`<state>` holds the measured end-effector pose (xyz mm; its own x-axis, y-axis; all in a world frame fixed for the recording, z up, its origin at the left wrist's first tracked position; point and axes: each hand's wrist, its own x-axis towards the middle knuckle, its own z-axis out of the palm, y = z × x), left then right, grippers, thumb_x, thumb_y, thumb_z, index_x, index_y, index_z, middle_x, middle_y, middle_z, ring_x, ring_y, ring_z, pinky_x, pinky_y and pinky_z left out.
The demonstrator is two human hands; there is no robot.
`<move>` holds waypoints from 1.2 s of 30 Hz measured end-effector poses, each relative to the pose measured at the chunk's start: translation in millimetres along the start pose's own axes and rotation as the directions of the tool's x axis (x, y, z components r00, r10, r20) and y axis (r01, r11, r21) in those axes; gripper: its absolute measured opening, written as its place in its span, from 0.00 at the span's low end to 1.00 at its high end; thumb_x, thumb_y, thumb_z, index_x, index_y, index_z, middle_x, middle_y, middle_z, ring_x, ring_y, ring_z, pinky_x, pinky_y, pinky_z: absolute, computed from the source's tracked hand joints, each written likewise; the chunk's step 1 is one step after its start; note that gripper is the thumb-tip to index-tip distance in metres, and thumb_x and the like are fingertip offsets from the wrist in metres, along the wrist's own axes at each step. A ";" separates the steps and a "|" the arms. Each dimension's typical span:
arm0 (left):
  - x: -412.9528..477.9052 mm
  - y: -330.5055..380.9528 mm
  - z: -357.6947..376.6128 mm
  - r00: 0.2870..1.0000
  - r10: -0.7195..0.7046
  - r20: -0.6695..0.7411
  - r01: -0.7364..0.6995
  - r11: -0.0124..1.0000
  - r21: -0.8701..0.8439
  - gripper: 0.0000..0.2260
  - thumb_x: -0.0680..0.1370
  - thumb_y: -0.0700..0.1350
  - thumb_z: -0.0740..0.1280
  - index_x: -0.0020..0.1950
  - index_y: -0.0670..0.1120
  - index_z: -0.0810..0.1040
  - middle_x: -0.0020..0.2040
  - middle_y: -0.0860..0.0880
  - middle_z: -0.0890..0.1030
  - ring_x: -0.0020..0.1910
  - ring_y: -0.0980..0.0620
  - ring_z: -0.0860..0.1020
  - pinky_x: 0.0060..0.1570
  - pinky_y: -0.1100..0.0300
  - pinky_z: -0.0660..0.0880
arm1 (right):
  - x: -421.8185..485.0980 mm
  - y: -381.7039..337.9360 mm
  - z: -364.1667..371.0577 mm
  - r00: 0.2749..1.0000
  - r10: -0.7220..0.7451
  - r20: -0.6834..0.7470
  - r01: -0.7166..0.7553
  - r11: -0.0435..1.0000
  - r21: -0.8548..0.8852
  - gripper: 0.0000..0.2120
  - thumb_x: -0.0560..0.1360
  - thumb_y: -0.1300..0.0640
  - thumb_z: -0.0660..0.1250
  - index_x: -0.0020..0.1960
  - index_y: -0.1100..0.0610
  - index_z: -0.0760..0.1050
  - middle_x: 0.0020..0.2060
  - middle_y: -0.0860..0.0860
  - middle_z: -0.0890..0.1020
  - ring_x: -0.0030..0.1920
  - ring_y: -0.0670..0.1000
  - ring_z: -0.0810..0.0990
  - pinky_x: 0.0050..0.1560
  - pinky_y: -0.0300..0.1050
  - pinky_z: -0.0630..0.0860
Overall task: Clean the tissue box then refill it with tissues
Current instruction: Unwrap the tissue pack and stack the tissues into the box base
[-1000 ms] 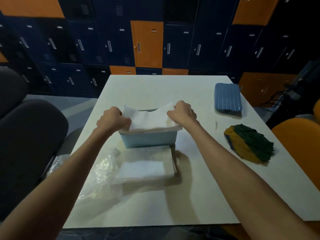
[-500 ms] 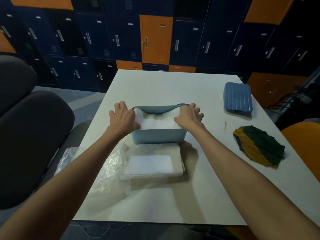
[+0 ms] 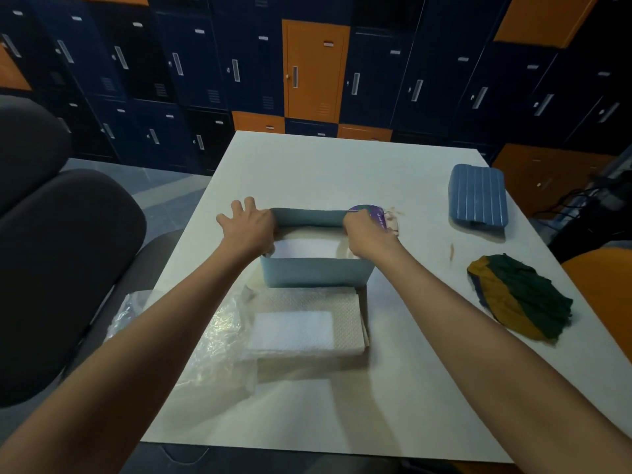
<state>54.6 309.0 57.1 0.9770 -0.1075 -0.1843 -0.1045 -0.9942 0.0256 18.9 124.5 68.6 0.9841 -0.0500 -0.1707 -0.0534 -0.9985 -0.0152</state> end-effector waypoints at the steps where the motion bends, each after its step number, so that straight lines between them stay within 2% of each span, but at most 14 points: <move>1: 1.5 1.1 1.2 1.000 -0.022 0.014 0.022 1.000 -0.002 0.23 0.68 0.41 0.74 0.62 0.51 0.77 0.60 0.43 0.65 0.63 0.39 0.62 0.57 0.43 0.64 | 1.6 -1.5 0.7 1.000 -0.008 0.019 0.008 1.000 -0.007 0.17 0.73 0.76 0.58 0.31 0.59 0.60 0.30 0.52 0.63 0.28 0.47 0.60 0.25 0.38 0.57; 9: 7.5 2.2 9.6 0.997 -0.063 0.044 0.065 0.997 -0.039 0.20 0.71 0.38 0.71 0.62 0.48 0.75 0.60 0.43 0.66 0.61 0.40 0.65 0.55 0.44 0.63 | 12.3 -4.6 8.3 0.999 -0.025 0.047 0.025 1.000 -0.005 0.17 0.73 0.76 0.57 0.32 0.59 0.61 0.31 0.54 0.65 0.29 0.47 0.61 0.25 0.38 0.57; 11: 4.9 0.9 9.0 0.997 -0.043 0.061 0.046 0.997 -0.054 0.21 0.71 0.39 0.71 0.63 0.49 0.75 0.59 0.43 0.67 0.61 0.39 0.67 0.57 0.44 0.64 | 11.7 -3.9 6.8 1.000 -0.009 0.009 0.008 0.996 0.091 0.09 0.72 0.75 0.59 0.37 0.64 0.70 0.38 0.57 0.74 0.33 0.51 0.72 0.29 0.41 0.70; 12: 1.8 0.5 7.7 0.998 -0.033 0.058 0.037 0.997 -0.068 0.21 0.71 0.40 0.71 0.63 0.49 0.74 0.60 0.43 0.67 0.60 0.39 0.67 0.58 0.44 0.64 | 12.1 -1.8 5.1 1.000 -0.008 -0.025 0.013 0.983 0.182 0.07 0.72 0.74 0.60 0.44 0.66 0.75 0.45 0.59 0.78 0.39 0.54 0.77 0.37 0.45 0.77; 14: -8.5 0.7 2.8 1.000 -0.013 -0.019 0.009 0.987 -0.163 0.20 0.73 0.46 0.70 0.64 0.49 0.73 0.61 0.42 0.68 0.60 0.38 0.69 0.58 0.45 0.65 | 6.9 3.2 -0.1 0.996 0.021 -0.089 0.017 0.916 0.401 0.09 0.73 0.70 0.65 0.51 0.64 0.80 0.48 0.57 0.81 0.44 0.55 0.80 0.47 0.47 0.80; 17: -37.5 1.7 -3.6 0.962 -0.009 -0.272 -0.099 0.919 -0.383 0.19 0.77 0.50 0.68 0.66 0.50 0.72 0.63 0.44 0.72 0.59 0.41 0.73 0.56 0.47 0.68 | -23.1 12.6 -6.7 0.962 0.138 -0.237 0.062 0.732 0.678 0.04 0.72 0.62 0.68 0.44 0.57 0.81 0.39 0.52 0.83 0.41 0.53 0.82 0.44 0.52 0.82; 19: -62.2 -1.2 0.0 0.908 -0.005 -0.420 -0.219 0.847 -0.484 0.14 0.77 0.51 0.67 0.62 0.51 0.75 0.59 0.48 0.76 0.56 0.45 0.76 0.53 0.48 0.73 | -47.3 19.7 -1.3 0.942 0.215 -0.258 0.059 0.650 0.758 0.04 0.72 0.59 0.67 0.41 0.56 0.81 0.36 0.51 0.83 0.40 0.52 0.83 0.45 0.53 0.82; 22: -97.2 -10.9 18.4 0.857 0.014 -0.516 -0.328 0.786 -0.524 0.07 0.77 0.51 0.68 0.51 0.50 0.78 0.50 0.53 0.81 0.50 0.50 0.79 0.46 0.51 0.77 | -77.0 28.9 27.8 0.951 0.269 -0.154 -0.046 0.612 0.789 0.04 0.73 0.56 0.68 0.41 0.54 0.80 0.37 0.50 0.83 0.41 0.53 0.83 0.47 0.55 0.81; 25: -115.4 -24.7 41.6 0.883 0.094 -0.460 -0.331 0.819 -0.468 0.16 0.76 0.62 0.66 0.51 0.50 0.79 0.51 0.51 0.82 0.50 0.50 0.80 0.48 0.51 0.76 | -91.9 31.4 65.0 0.961 0.274 0.035 -0.207 0.630 0.749 0.06 0.74 0.51 0.68 0.44 0.54 0.79 0.41 0.51 0.83 0.43 0.53 0.82 0.50 0.55 0.80; 27: -118.1 -32.0 56.2 0.930 0.223 -0.294 -0.311 0.901 -0.302 0.34 0.70 0.75 0.56 0.64 0.52 0.75 0.65 0.48 0.78 0.63 0.47 0.75 0.62 0.44 0.68 | -98.2 28.1 80.7 0.956 0.268 0.117 -0.270 0.652 0.708 0.09 0.75 0.48 0.67 0.47 0.54 0.78 0.45 0.51 0.83 0.46 0.54 0.81 0.52 0.53 0.79; 29: -114.5 -38.2 73.3 0.951 0.288 -0.108 -0.302 0.941 -0.152 0.51 0.61 0.83 0.45 0.77 0.55 0.59 0.77 0.48 0.63 0.76 0.47 0.60 0.71 0.36 0.54 | -104.0 22.3 87.3 0.957 0.262 0.123 -0.271 0.659 0.702 0.10 0.75 0.47 0.68 0.48 0.54 0.77 0.46 0.51 0.82 0.48 0.53 0.80 0.53 0.51 0.77; 32: -106.5 -41.3 95.8 0.956 0.293 -0.008 -0.292 0.950 -0.113 0.56 0.55 0.85 0.40 0.79 0.59 0.42 0.80 0.49 0.51 0.80 0.47 0.47 0.70 0.31 0.45 | -110.2 12.9 87.4 0.963 0.268 0.023 -0.201 0.660 0.724 0.10 0.74 0.50 0.69 0.47 0.57 0.77 0.44 0.51 0.82 0.46 0.53 0.80 0.50 0.50 0.78; 34: -105.7 -39.6 105.2 0.956 0.293 -0.019 -0.294 0.949 -0.114 0.56 0.55 0.85 0.40 0.79 0.60 0.42 0.80 0.49 0.52 0.80 0.47 0.47 0.70 0.30 0.45 | -114.8 7.4 84.7 0.966 0.251 -0.059 -0.123 0.650 0.750 0.09 0.73 0.52 0.70 0.46 0.58 0.77 0.42 0.51 0.82 0.45 0.52 0.79 0.48 0.49 0.78; 36: -105.8 -39.0 110.7 0.954 0.296 -0.044 -0.299 0.947 -0.118 0.56 0.55 0.85 0.40 0.79 0.60 0.44 0.80 0.49 0.53 0.79 0.46 0.47 0.70 0.29 0.45 | -118.3 3.7 82.3 0.972 0.214 -0.092 -0.064 0.624 0.779 0.09 0.73 0.53 0.71 0.46 0.59 0.78 0.42 0.50 0.82 0.44 0.50 0.79 0.45 0.44 0.77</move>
<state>-65.2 358.5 -33.2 0.9096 -0.3963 -0.1249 -0.3690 -0.9086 0.1954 -111.6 128.7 7.6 0.9611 -0.2648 -0.0786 -0.2283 -0.6010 -0.7659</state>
